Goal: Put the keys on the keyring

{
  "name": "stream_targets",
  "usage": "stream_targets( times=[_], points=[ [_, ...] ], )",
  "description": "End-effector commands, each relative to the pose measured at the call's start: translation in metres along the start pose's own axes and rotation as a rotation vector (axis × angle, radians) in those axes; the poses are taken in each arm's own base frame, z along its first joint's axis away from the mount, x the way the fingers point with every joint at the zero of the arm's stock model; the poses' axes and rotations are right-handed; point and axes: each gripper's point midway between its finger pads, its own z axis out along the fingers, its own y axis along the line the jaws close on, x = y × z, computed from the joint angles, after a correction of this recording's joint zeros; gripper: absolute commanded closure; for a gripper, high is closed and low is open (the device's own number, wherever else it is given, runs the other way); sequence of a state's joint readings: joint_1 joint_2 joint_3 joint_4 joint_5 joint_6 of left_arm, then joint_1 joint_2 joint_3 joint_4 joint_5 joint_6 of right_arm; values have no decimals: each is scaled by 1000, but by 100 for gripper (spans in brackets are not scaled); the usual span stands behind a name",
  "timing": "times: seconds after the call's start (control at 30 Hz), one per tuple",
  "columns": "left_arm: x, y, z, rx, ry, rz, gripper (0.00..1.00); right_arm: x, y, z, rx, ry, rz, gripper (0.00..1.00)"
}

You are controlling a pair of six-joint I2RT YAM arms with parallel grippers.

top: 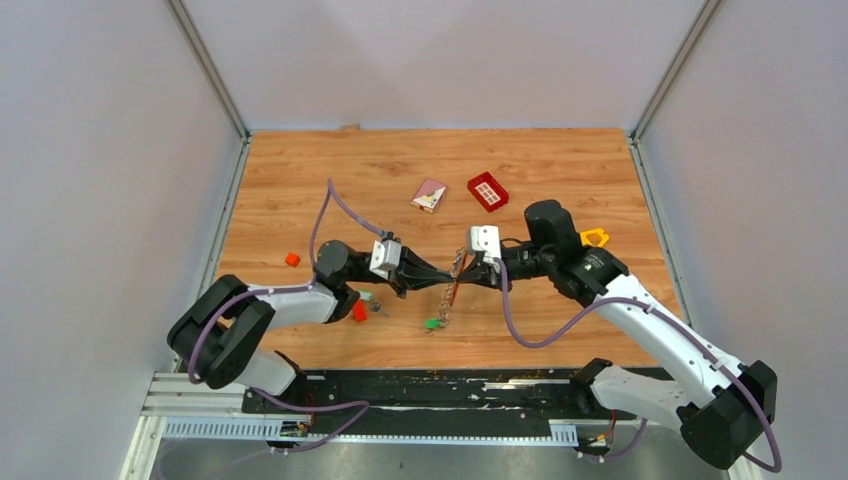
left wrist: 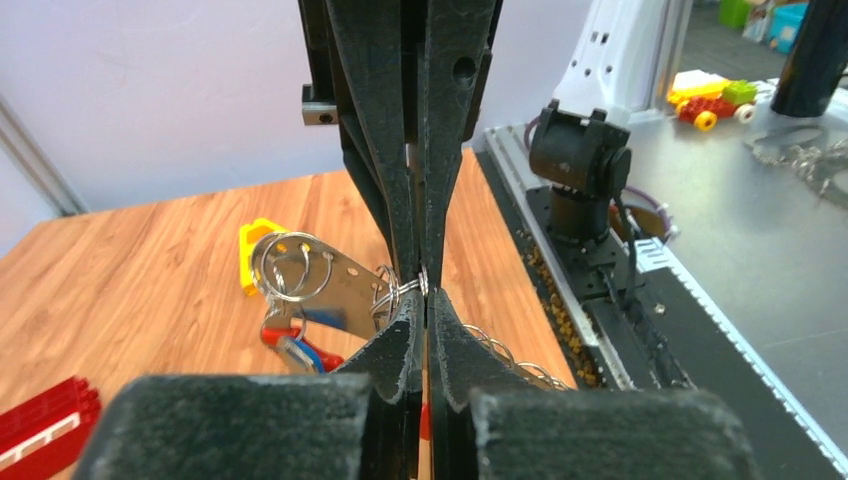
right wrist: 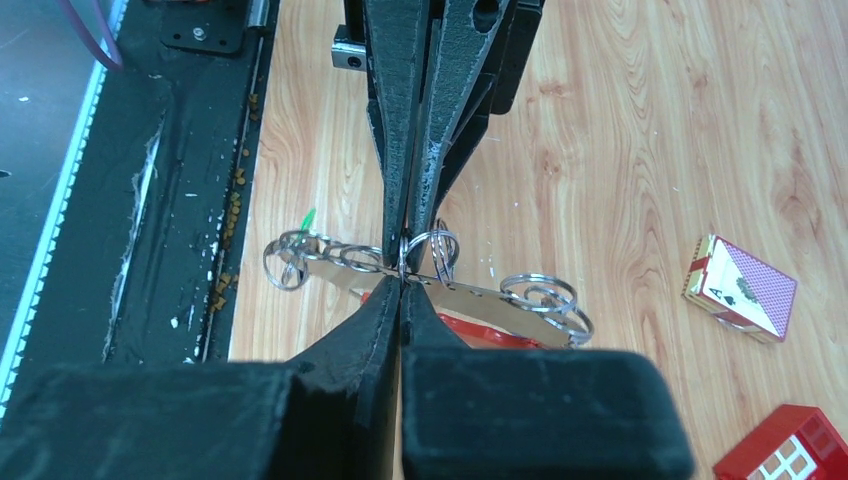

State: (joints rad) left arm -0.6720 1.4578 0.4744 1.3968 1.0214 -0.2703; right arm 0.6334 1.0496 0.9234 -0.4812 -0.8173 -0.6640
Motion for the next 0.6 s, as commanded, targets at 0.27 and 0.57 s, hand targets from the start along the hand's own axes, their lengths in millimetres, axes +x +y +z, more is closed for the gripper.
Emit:
stream_targets(
  times=[0.27,0.57],
  points=[
    [10,37,-4,-58,321,186,78,-6,-20,-3,59,119,-83,100],
    [25,32,-6,-15,444,205,78,-4,-27,-3,78,180,-45,100]
  ],
)
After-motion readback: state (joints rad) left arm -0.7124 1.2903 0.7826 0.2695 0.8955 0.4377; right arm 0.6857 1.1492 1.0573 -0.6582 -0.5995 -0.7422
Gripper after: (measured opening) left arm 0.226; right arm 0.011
